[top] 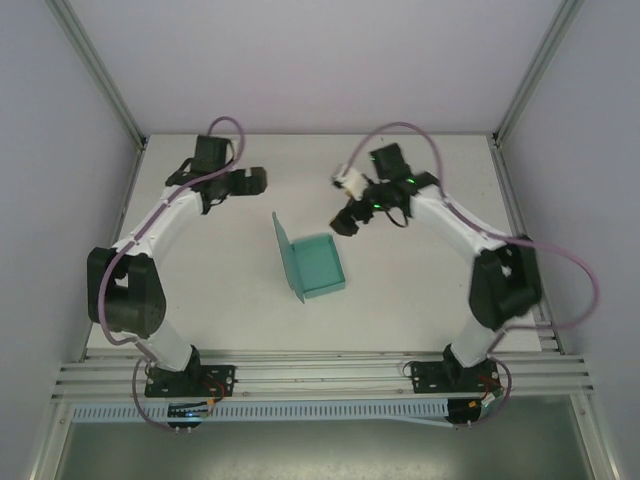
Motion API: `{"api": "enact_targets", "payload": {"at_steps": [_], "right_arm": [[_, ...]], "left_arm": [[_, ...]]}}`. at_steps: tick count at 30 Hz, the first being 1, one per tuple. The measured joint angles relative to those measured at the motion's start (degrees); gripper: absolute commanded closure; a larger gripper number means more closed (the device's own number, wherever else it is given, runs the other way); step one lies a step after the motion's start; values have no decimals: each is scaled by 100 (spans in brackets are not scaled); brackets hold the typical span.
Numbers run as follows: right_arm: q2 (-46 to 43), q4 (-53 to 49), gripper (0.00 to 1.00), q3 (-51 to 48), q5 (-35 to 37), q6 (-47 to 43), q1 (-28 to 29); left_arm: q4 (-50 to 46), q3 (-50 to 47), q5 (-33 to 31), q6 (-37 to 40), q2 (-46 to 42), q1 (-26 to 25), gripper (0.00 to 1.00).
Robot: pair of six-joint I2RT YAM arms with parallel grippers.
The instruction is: Assemble paper box
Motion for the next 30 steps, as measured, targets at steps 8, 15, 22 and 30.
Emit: {"api": "enact_targets", "payload": {"at_steps": [8,15,22,30], "right_arm": [[2492,-2146,4,2592,516,-2179,634],[3303,-2452,41,3342,903,-2409,848],[3359,-2192,90,3123,1161,-1814,970],[2448,-898,100,1582,1910,98,966]], "left_arm": [[-87,-1069,-151,-636,-262,184,2],[-24,-1416,-262,-678,-807,168,2],[-76,-1543,-590,-704,-1257,168,1],[-76,-1543,-789,-717,-1908,168,2]]}}
